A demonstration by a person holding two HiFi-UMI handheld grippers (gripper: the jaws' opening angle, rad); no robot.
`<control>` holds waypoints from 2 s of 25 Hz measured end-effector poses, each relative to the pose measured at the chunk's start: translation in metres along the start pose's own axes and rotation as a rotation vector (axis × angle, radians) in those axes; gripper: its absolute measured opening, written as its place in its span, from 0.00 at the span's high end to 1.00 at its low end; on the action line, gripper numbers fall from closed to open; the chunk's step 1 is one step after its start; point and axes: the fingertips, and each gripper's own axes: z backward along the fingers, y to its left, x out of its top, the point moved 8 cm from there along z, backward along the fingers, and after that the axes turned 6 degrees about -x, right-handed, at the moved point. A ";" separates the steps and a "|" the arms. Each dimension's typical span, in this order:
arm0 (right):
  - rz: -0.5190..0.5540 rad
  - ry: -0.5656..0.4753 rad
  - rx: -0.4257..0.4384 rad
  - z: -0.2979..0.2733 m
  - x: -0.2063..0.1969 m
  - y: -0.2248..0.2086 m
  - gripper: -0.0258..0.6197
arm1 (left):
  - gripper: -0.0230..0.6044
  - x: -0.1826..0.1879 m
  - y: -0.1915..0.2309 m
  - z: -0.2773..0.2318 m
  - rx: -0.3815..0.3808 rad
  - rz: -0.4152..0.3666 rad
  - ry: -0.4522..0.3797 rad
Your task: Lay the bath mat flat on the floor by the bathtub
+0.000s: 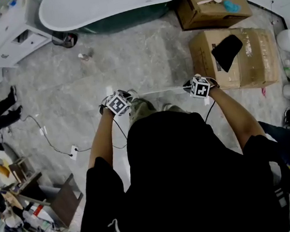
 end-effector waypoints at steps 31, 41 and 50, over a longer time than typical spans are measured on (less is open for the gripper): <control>-0.111 0.009 -0.256 0.013 0.123 -0.124 0.92 | 0.92 -0.006 0.135 0.088 0.060 -0.022 -0.153; -0.083 -0.055 -0.212 -0.001 0.103 -0.215 0.92 | 0.92 0.047 0.187 0.080 0.111 -0.007 -0.080; -0.191 -0.136 -0.152 -0.019 0.061 -0.275 0.92 | 0.92 0.099 0.233 0.052 0.118 0.137 -0.043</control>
